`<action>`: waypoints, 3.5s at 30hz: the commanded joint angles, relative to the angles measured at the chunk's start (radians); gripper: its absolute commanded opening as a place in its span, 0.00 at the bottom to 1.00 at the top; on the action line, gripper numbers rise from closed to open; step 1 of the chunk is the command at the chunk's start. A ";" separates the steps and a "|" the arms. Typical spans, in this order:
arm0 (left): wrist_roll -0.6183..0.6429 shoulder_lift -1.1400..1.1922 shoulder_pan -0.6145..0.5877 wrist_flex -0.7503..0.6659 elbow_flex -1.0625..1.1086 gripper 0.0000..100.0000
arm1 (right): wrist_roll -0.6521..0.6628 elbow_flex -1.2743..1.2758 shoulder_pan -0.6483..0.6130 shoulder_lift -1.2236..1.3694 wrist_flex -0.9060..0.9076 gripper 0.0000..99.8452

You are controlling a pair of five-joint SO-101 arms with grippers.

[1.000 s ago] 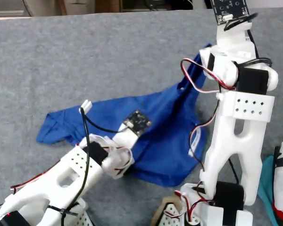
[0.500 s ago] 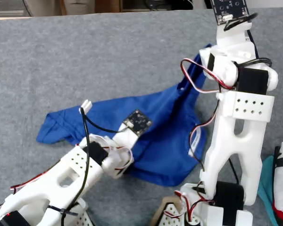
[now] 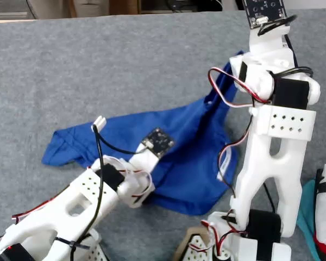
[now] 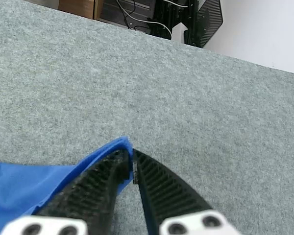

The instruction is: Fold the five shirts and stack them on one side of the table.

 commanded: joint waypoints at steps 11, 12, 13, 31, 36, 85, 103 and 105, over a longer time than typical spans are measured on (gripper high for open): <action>0.008 -0.010 0.011 -0.029 0.032 0.25 | -0.003 -0.001 0.013 -0.019 -0.015 0.00; 0.008 -0.010 0.011 -0.040 0.043 0.25 | -0.003 -0.001 0.013 -0.021 -0.015 0.00; 0.008 -0.010 0.011 -0.051 0.055 0.25 | -0.003 -0.001 0.013 -0.021 -0.015 0.00; 0.009 -0.013 0.003 -0.123 0.072 0.03 | -0.003 -0.001 0.015 -0.022 -0.014 0.00; 0.009 -0.022 0.003 -0.137 0.043 0.02 | -0.003 -0.001 0.015 -0.022 -0.014 0.00; 0.121 -0.193 -0.640 0.529 -1.442 0.02 | -0.003 -0.024 0.015 -0.871 -0.196 0.00; 0.120 -0.257 -0.868 0.486 -1.508 0.02 | 0.005 -0.024 0.010 -0.751 -0.755 0.00; 0.115 -0.251 -0.864 0.557 -1.508 0.02 | 0.000 -0.024 0.008 -0.725 -0.775 0.00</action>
